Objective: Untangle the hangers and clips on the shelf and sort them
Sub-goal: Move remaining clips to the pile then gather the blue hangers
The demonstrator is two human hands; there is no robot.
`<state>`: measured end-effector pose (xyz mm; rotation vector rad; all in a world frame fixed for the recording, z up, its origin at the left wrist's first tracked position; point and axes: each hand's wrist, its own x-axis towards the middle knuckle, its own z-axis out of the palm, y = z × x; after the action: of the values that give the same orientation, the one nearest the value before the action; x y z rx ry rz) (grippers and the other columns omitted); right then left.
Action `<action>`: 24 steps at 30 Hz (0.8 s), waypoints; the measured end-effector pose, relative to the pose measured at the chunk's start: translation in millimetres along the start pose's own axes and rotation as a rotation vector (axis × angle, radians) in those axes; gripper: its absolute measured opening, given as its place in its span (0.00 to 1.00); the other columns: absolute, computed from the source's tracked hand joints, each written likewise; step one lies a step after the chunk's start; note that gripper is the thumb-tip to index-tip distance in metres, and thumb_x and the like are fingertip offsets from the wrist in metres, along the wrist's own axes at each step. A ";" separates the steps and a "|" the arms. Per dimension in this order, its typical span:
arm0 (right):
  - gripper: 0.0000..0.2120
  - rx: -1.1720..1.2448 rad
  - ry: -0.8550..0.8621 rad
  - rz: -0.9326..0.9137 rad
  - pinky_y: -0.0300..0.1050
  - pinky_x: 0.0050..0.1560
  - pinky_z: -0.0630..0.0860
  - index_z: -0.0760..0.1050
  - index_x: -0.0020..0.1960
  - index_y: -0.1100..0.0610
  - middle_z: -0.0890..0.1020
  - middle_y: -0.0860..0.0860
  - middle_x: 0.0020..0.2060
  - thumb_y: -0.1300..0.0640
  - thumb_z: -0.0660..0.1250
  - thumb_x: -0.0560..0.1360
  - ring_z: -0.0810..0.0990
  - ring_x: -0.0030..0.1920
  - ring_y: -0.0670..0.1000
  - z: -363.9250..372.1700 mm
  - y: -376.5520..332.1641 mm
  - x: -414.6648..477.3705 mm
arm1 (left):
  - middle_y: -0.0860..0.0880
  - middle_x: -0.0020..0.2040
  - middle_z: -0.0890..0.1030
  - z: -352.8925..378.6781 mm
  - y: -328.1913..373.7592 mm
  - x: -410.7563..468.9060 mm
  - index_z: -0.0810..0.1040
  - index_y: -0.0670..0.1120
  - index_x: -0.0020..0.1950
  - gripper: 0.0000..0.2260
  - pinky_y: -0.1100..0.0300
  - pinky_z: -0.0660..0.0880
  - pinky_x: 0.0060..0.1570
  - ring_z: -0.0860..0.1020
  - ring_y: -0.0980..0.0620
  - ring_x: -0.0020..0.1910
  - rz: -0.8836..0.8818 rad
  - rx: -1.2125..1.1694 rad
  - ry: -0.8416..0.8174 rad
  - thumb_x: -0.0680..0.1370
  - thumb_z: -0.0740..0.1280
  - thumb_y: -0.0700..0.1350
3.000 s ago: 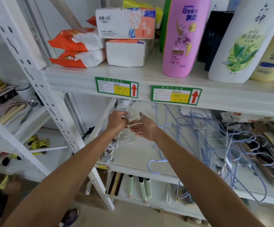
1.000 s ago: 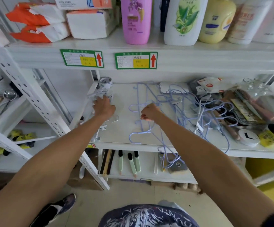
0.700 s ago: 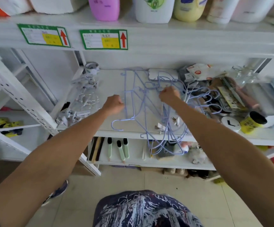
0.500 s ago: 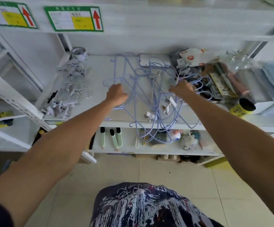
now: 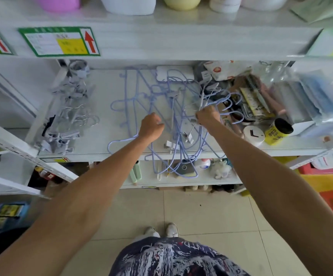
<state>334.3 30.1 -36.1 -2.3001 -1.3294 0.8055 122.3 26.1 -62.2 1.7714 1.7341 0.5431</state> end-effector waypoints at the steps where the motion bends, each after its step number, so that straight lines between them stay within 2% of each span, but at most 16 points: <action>1: 0.06 0.032 0.011 -0.022 0.44 0.44 0.71 0.74 0.51 0.58 0.75 0.56 0.46 0.57 0.61 0.77 0.73 0.46 0.55 1.2 0.2 1.4 | 0.38 0.50 0.83 0.7 -0.9 0.4 0.80 0.39 0.48 0.05 0.53 0.74 0.53 0.79 0.40 0.54 -0.015 -0.025 -0.005 0.73 0.67 0.38; 2: 0.09 0.064 0.030 -0.033 0.44 0.43 0.72 0.76 0.53 0.59 0.76 0.56 0.47 0.57 0.61 0.78 0.74 0.47 0.55 1.7 -2.1 1.0 | 0.39 0.50 0.83 1.8 -2.6 1.1 0.80 0.39 0.48 0.06 0.54 0.74 0.53 0.79 0.41 0.54 -0.026 -0.040 -0.008 0.73 0.67 0.39; 5: 0.07 0.221 0.093 -0.060 0.38 0.27 0.69 0.75 0.52 0.60 0.76 0.51 0.37 0.60 0.60 0.78 0.75 0.35 0.51 1.8 -11.2 -4.1 | 0.43 0.51 0.84 2.2 -8.6 5.5 0.82 0.40 0.51 0.09 0.59 0.72 0.53 0.80 0.44 0.55 -0.069 -0.082 -0.008 0.73 0.69 0.41; 7: 0.05 0.290 0.105 -0.061 0.39 0.28 0.70 0.74 0.49 0.58 0.78 0.51 0.36 0.59 0.61 0.77 0.75 0.33 0.49 5.6 -17.2 -9.3 | 0.45 0.50 0.85 1.2 -12.8 8.1 0.82 0.42 0.52 0.09 0.61 0.72 0.52 0.80 0.46 0.55 -0.094 -0.118 -0.022 0.73 0.69 0.43; 9: 0.03 0.386 0.072 -0.065 0.45 0.32 0.72 0.75 0.44 0.54 0.81 0.55 0.39 0.56 0.64 0.75 0.78 0.35 0.55 11.7 -19.2 -11.9 | 0.45 0.50 0.85 -2.3 -13.5 8.6 0.83 0.43 0.51 0.09 0.61 0.73 0.52 0.81 0.47 0.53 -0.099 -0.176 -0.036 0.73 0.70 0.44; 10: 0.05 0.446 0.035 -0.068 0.46 0.32 0.72 0.75 0.39 0.51 0.80 0.56 0.36 0.56 0.65 0.74 0.79 0.35 0.57 14.5 -19.4 -12.6 | 0.45 0.48 0.85 -3.4 -14.3 10.7 0.83 0.44 0.49 0.08 0.61 0.74 0.51 0.82 0.47 0.52 -0.094 -0.227 -0.044 0.73 0.70 0.45; 12: 0.11 0.589 -0.036 -0.078 0.44 0.31 0.70 0.72 0.35 0.51 0.76 0.53 0.29 0.58 0.67 0.76 0.79 0.33 0.57 17.5 -25.9 -25.5 | 0.46 0.42 0.85 -11.4 -11.4 13.1 0.83 0.46 0.45 0.07 0.58 0.75 0.46 0.83 0.48 0.45 -0.106 -0.409 -0.079 0.71 0.70 0.49; 14: 0.11 0.716 -0.119 -0.109 0.41 0.30 0.68 0.71 0.38 0.56 0.73 0.51 0.26 0.62 0.65 0.79 0.77 0.33 0.53 20.9 -33.7 -43.3 | 0.47 0.36 0.82 -23.3 0.2 10.8 0.80 0.46 0.44 0.07 0.59 0.72 0.39 0.81 0.51 0.34 -0.189 -0.753 -0.185 0.72 0.70 0.49; 15: 0.10 0.754 -0.150 -0.123 0.40 0.30 0.68 0.70 0.39 0.58 0.73 0.52 0.27 0.63 0.65 0.79 0.76 0.33 0.52 25.0 -36.7 -50.6 | 0.47 0.37 0.81 -27.9 5.1 9.9 0.78 0.45 0.46 0.08 0.59 0.72 0.37 0.81 0.52 0.33 -0.238 -0.920 -0.227 0.74 0.69 0.49; 17: 0.09 0.820 -0.211 -0.138 0.40 0.31 0.71 0.71 0.41 0.58 0.75 0.56 0.31 0.63 0.65 0.79 0.78 0.30 0.49 33.5 -44.7 -64.2 | 0.46 0.39 0.84 -32.5 7.4 11.3 0.78 0.42 0.50 0.11 0.58 0.77 0.38 0.83 0.51 0.35 -0.289 -1.100 -0.159 0.79 0.67 0.50; 19: 0.08 0.892 -0.271 -0.109 0.40 0.33 0.74 0.72 0.41 0.57 0.78 0.55 0.33 0.62 0.65 0.79 0.79 0.29 0.47 43.1 -52.3 -76.0 | 0.47 0.37 0.85 -38.9 3.6 11.3 0.78 0.42 0.50 0.09 0.59 0.78 0.34 0.84 0.52 0.34 -0.303 -1.176 -0.071 0.81 0.66 0.47; 22: 0.09 1.072 -0.367 -0.049 0.42 0.35 0.73 0.72 0.40 0.56 0.78 0.53 0.33 0.62 0.64 0.79 0.78 0.31 0.48 58.8 -65.7 -94.3 | 0.48 0.29 0.79 -61.2 -11.7 9.5 0.76 0.45 0.41 0.07 0.62 0.68 0.27 0.77 0.54 0.24 -0.393 -1.127 0.103 0.79 0.67 0.44; 24: 0.11 1.283 -0.455 0.043 0.41 0.35 0.71 0.70 0.38 0.56 0.75 0.53 0.31 0.64 0.62 0.78 0.75 0.30 0.49 71.2 -75.6 -104.1 | 0.48 0.29 0.71 -80.3 -28.7 7.3 0.71 0.46 0.39 0.09 0.62 0.62 0.26 0.71 0.51 0.22 -0.494 -1.310 0.155 0.77 0.65 0.47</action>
<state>197.8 -21.5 -17.7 -1.1383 -0.5244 1.6204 48.3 42.9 -22.7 0.3802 1.2532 1.2114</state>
